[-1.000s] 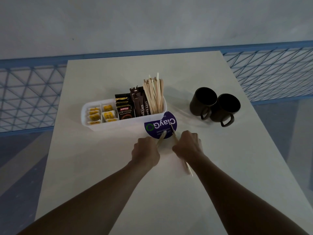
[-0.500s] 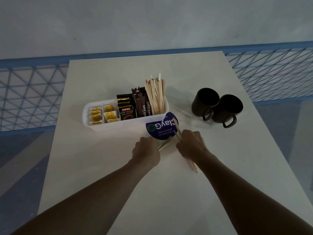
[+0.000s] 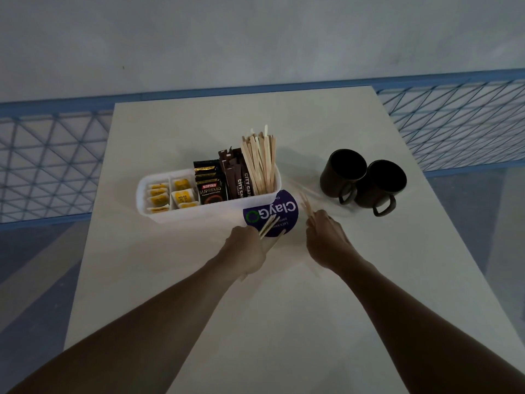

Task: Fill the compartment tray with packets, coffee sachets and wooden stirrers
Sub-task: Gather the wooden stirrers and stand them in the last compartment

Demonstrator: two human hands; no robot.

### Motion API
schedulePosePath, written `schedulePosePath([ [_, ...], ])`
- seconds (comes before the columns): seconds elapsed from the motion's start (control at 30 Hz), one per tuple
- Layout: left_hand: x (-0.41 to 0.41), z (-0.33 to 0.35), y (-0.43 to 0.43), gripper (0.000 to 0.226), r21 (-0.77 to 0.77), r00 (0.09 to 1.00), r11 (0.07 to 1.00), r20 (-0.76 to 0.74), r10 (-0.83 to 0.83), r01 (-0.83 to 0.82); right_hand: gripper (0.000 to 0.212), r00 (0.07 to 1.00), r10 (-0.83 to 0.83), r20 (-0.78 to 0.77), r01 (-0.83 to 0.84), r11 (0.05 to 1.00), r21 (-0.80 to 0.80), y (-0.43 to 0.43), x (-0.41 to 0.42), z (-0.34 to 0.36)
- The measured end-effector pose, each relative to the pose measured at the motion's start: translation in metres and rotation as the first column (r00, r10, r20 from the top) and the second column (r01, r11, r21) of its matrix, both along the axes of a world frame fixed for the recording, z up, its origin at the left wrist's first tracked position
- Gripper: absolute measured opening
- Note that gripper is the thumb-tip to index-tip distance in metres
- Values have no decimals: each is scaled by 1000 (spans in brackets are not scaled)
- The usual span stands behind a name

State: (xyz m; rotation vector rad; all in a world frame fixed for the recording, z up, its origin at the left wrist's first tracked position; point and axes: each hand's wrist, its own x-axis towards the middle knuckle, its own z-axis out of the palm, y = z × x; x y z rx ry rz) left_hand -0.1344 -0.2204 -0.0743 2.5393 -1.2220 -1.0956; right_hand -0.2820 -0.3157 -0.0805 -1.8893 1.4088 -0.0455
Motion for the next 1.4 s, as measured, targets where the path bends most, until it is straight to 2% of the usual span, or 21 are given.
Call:
schedulePosePath([
  [0.13, -11, -2, 2, 35, -40, 1000, 999, 17, 22, -22, 19, 1000, -17, 16, 16, 1000, 15, 0, 2, 2],
  [0.23, -19, -7, 11, 44, -163, 994, 986, 99, 54, -37, 21, 1000, -10, 20, 10, 1000, 14, 1, 3, 0],
  [0.33, -21, -7, 13, 48, -220, 985, 973, 142, 96, -63, 21, 1000, -18, 25, 18, 1000, 20, 2, 3, -1],
  [0.4, -20, -3, 10, 41, -192, 978, 980, 186, 95, -59, 21, 999, -33, 31, 32, 999, 40, 2, 3, -1],
  [0.57, -20, 5, 6, 40, -65, 939, 990, 331, -97, 126, 21, 997, -59, 59, 54, 996, 74, 4, 5, 0],
  [0.73, -16, 3, 5, 53, -48, 966, 996, 249, -67, 81, 21, 995, -67, 74, 60, 995, 84, 5, 6, 0],
  [0.87, -16, 4, 7, 50, -54, 972, 995, 224, -71, 85, 21, 995, -70, 69, 64, 993, 96, 5, 5, -4],
  [0.97, -13, 4, 8, 46, -50, 988, 997, 147, -52, 60, 22, 992, -101, 80, 92, 990, 107, 4, 5, -4],
  [1.07, -9, 8, 5, 32, -46, 998, 998, 52, -47, 50, 26, 985, -132, 107, 124, 989, 82, -2, 9, 0],
  [1.17, -5, 23, -10, 24, -83, 993, 995, -112, 48, -57, 27, 924, -271, 270, 216, 952, 218, -11, 18, 15],
  [1.27, 3, 43, -26, 31, -116, 879, 951, -426, 214, -288, 22, 824, -374, 425, 233, 908, 347, -21, 35, 38],
  [1.4, 18, 70, -45, 33, -234, 742, 826, -605, 289, -512, 23, 726, -384, 571, 211, 914, 346, -39, 61, 62],
])
